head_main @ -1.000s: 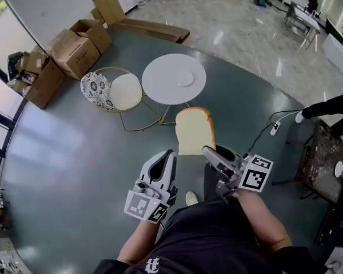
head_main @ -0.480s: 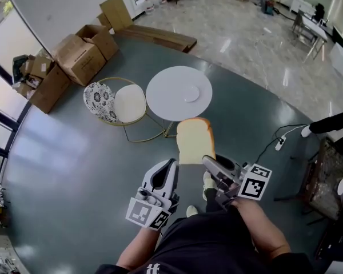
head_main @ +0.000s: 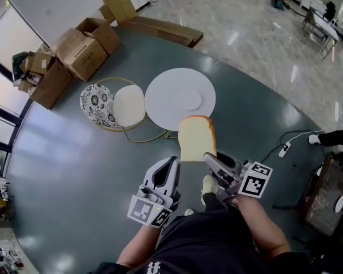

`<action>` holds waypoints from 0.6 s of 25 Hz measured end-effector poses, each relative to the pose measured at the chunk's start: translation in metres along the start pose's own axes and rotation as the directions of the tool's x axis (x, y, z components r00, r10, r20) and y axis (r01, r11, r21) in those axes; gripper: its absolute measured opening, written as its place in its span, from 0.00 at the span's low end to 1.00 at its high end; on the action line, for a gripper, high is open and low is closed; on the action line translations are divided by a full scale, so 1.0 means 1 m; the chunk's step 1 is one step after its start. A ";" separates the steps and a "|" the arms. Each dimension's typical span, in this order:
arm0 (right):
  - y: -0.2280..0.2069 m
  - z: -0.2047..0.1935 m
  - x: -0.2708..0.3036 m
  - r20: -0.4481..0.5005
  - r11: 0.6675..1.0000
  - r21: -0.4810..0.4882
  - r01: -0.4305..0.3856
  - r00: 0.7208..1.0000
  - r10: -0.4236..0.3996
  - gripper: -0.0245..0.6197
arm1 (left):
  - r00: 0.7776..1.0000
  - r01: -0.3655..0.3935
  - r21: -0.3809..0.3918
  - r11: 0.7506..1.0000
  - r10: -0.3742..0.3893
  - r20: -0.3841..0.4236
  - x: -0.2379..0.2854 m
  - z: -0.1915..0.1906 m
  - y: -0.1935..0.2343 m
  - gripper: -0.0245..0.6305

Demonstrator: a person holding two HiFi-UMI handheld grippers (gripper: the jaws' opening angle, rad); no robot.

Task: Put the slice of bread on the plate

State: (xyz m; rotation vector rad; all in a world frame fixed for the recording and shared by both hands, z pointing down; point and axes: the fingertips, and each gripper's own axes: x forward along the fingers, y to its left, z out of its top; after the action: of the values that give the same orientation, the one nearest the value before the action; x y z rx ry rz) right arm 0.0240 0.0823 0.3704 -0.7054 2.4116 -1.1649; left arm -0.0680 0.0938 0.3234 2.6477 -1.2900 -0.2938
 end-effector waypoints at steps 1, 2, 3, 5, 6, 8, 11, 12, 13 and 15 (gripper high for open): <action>-0.007 0.009 0.005 -0.006 1.000 0.004 -0.005 1.000 0.005 0.18 | 1.000 -0.006 0.002 1.000 0.006 0.000 0.011 0.001 0.004 0.05; -0.014 0.017 0.010 -0.010 1.000 0.009 -0.010 1.000 0.010 0.18 | 1.000 -0.013 0.003 1.000 0.013 0.000 0.022 0.001 0.008 0.05; -0.021 0.026 0.013 -0.015 1.000 0.014 -0.015 1.000 0.015 0.18 | 1.000 -0.019 0.006 1.000 0.019 -0.001 0.033 0.001 0.011 0.05; -0.034 0.044 0.017 -0.025 0.999 0.025 -0.026 0.999 0.027 0.18 | 1.000 -0.031 0.013 0.999 0.031 -0.001 0.055 0.001 0.014 0.05; -0.040 0.054 0.017 -0.032 0.999 0.030 -0.032 0.999 0.033 0.18 | 0.999 -0.038 0.018 0.999 0.038 0.001 0.067 0.003 0.014 0.05; -0.053 0.074 0.018 -0.047 0.999 0.035 -0.039 0.998 0.041 0.18 | 0.999 -0.054 0.023 0.998 0.054 0.007 0.090 0.007 0.015 0.05; -0.079 0.090 0.029 -0.062 0.998 0.047 -0.033 0.997 0.036 0.18 | 0.997 -0.072 0.026 0.997 0.072 0.007 0.114 0.005 0.025 0.05; -0.087 0.091 0.032 -0.066 0.998 0.055 -0.029 0.997 0.032 0.18 | 0.997 -0.076 0.026 0.997 0.076 0.004 0.119 0.003 0.030 0.05; -0.095 0.091 0.035 -0.071 0.998 0.062 -0.024 0.997 0.028 0.18 | 0.997 -0.079 0.025 0.997 0.079 0.001 0.124 0.002 0.034 0.05; -0.111 0.094 0.040 -0.080 0.997 0.071 -0.010 0.997 0.015 0.18 | 0.997 -0.078 0.024 0.997 0.078 -0.004 0.136 -0.002 0.041 0.05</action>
State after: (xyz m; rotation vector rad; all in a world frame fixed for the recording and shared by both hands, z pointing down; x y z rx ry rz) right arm 0.0715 -0.0579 0.3999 -0.6324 2.4233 -1.2896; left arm -0.0166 -0.0385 0.3219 2.6080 -1.3992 -0.2620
